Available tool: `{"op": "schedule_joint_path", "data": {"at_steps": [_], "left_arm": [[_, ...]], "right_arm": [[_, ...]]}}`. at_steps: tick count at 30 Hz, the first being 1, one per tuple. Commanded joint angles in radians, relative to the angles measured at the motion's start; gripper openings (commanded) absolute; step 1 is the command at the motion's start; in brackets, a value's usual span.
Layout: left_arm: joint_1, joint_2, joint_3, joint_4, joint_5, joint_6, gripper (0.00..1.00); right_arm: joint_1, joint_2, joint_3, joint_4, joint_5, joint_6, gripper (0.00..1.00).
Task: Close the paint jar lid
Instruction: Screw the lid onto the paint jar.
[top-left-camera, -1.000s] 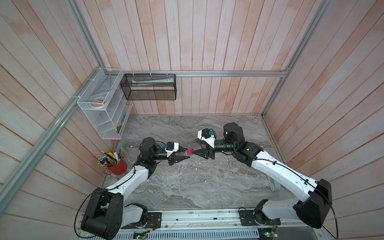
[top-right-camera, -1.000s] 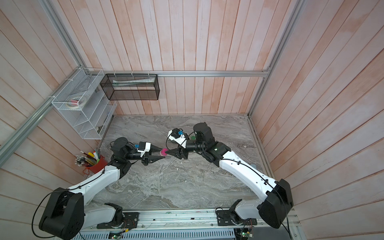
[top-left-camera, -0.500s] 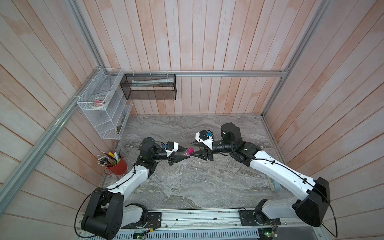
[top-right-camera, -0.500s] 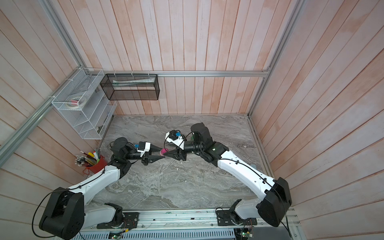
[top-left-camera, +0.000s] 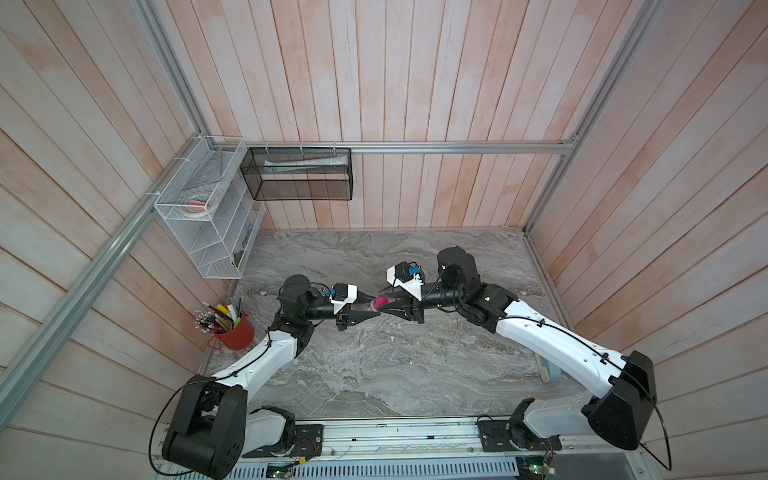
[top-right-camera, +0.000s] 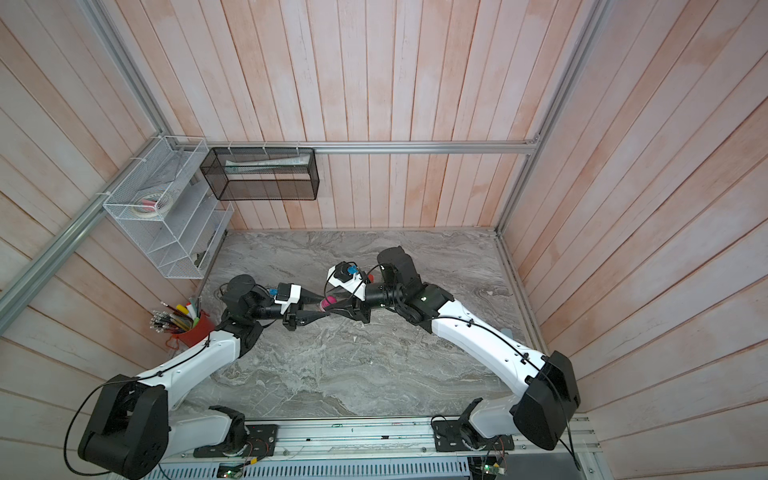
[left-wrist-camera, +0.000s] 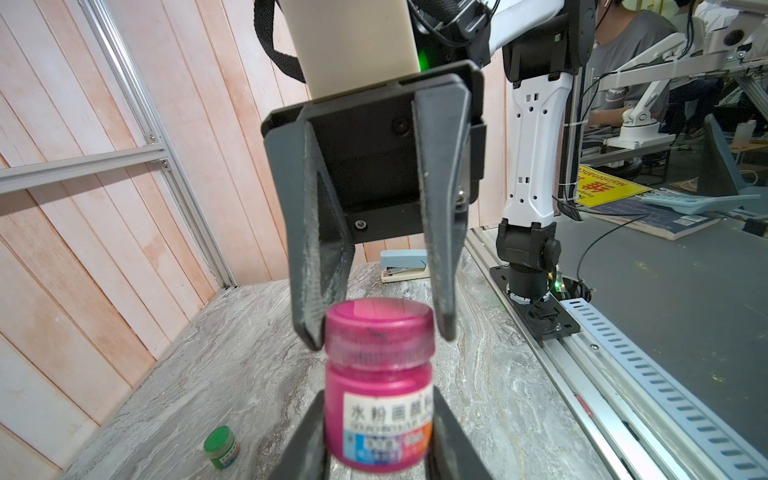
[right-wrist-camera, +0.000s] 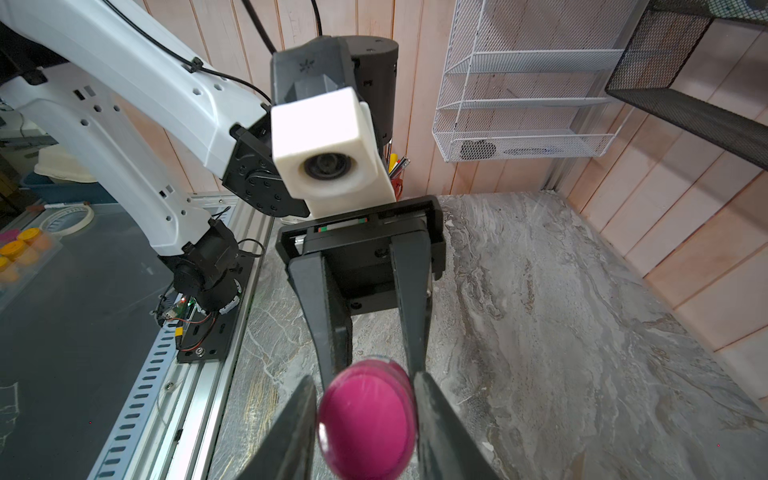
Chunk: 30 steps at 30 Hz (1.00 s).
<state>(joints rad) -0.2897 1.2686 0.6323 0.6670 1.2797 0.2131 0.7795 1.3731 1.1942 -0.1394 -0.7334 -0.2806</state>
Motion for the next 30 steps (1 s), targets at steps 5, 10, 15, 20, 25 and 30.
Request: {"op": "schedule_joint_path", "data": {"at_steps": [5, 10, 15, 20, 25, 30], "left_arm": [[0.006, -0.005, 0.024, 0.004, -0.011, 0.002, 0.36], [0.009, -0.006, 0.009, 0.142, -0.001, -0.105, 0.36], [0.018, 0.006, -0.013, 0.369, 0.010, -0.268, 0.36], [0.031, 0.037, -0.026, 0.677, 0.001, -0.503, 0.35], [0.049, 0.080, -0.010, 0.956, -0.017, -0.712, 0.34], [0.066, 0.060, -0.014, 0.940, -0.051, -0.696, 0.33]], "right_arm": [[0.013, 0.012, 0.018, -0.016, 0.013, 0.018, 0.34], [0.022, 0.013, -0.009, 0.037, 0.049, 0.058, 0.33], [0.036, 0.028, -0.039, 0.134, 0.087, 0.142, 0.31], [0.085, 0.045, -0.097, 0.298, 0.121, 0.233, 0.31], [0.134, 0.098, -0.100, 0.382, 0.162, 0.286, 0.30], [0.164, 0.135, -0.082, 0.388, 0.235, 0.304, 0.28]]}}
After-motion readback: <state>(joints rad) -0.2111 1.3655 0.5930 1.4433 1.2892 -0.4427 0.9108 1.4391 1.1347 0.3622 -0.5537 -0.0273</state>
